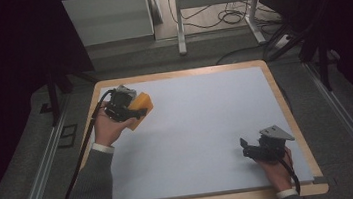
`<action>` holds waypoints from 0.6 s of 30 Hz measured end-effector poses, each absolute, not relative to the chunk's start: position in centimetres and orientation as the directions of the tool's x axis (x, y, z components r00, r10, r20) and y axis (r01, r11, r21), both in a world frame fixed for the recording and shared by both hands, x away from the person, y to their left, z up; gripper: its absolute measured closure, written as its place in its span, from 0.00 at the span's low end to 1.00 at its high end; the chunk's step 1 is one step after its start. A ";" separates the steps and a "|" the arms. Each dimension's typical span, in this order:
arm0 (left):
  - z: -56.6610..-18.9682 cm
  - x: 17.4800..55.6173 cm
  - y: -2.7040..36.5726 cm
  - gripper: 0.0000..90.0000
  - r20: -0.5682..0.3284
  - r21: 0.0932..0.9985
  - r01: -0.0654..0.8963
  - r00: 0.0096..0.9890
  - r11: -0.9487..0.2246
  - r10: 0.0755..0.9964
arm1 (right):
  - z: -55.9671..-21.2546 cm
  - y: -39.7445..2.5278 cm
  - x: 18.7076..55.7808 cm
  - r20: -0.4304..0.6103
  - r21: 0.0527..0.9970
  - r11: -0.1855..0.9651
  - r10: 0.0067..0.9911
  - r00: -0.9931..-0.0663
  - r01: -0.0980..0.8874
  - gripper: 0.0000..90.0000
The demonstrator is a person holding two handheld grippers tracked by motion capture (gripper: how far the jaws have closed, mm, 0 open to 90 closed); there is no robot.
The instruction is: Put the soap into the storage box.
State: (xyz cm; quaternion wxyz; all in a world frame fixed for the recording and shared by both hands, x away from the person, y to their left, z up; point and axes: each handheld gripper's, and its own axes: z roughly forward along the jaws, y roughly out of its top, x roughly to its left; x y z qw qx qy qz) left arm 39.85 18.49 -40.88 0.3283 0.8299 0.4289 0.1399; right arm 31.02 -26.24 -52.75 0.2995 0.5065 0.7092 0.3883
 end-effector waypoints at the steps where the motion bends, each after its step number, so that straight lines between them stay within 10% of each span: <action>1: -40.9 40.1 18.6 0.68 -0.054 0.661 0.625 0.591 -0.415 0.805 | -52.7 -26.2 31.0 -0.031 0.854 0.185 0.951 -0.307 0.486 0.06; 18: -41.0 41.7 19.4 0.68 -0.062 0.651 0.650 0.561 -0.393 0.826 | -52.7 -26.2 31.0 -0.030 0.853 0.185 0.951 -0.308 0.487 0.06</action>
